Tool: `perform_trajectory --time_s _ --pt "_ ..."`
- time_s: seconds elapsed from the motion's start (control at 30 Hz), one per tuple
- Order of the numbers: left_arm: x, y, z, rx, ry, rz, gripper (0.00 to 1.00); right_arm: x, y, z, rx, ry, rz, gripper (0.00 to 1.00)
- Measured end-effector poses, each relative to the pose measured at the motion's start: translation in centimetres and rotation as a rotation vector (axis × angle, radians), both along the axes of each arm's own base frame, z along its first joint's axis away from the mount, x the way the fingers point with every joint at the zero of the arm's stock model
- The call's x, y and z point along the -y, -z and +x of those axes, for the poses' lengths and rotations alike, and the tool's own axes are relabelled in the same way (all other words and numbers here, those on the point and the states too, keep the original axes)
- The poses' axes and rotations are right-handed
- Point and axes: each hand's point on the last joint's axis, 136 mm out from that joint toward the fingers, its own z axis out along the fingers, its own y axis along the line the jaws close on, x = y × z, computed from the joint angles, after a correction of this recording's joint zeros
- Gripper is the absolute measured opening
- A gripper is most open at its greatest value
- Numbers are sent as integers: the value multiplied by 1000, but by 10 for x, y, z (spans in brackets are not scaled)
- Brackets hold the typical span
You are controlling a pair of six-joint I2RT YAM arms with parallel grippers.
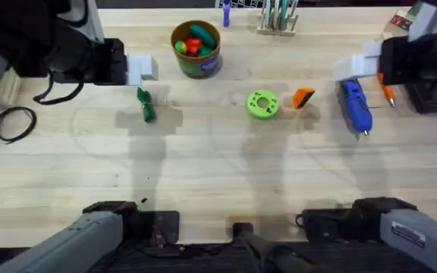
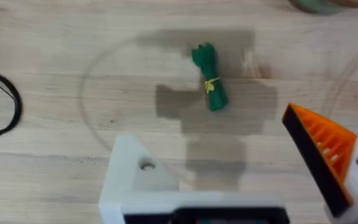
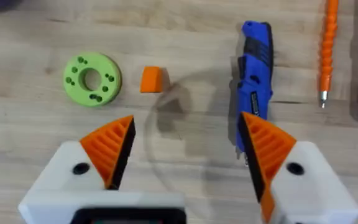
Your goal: Pick up the gripper from the table and insert it into the empty holder that is missing its gripper. Then pick up a screw, insert it into the mounting hole, and use the screwdriver to tighten it. Finally, clean up the table by picking up the vegetable and placing it into the bucket.
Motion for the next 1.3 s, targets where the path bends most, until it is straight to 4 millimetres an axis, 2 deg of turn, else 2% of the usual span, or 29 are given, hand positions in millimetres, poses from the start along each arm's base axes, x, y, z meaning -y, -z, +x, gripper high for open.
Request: perform_trajectory --time_s 0.2,0.47,0.57,0.87,1.0,1.13,1.3 --pt "0 15 2 -58 0 0 986 0 10 3 -42 0 0 991" --pt "2 31 3 -143 -71 -44 986 0 12 2 -53 -1 -1 991" --pt "2 45 7 -204 -119 -60 986 0 12 2 -53 -1 -1 991" --pt "2 108 22 -384 -234 -81 986 0 12 3 -53 -1 -1 991" --pt "4 132 32 -413 -259 -96 986 0 12 3 -53 -1 -1 991" --pt "6 144 42 -405 -270 -109 986 0 12 3 -53 -1 -1 992" --pt "4 145 45 -397 -279 -103 991 0 12 3 -53 -1 -1 991"
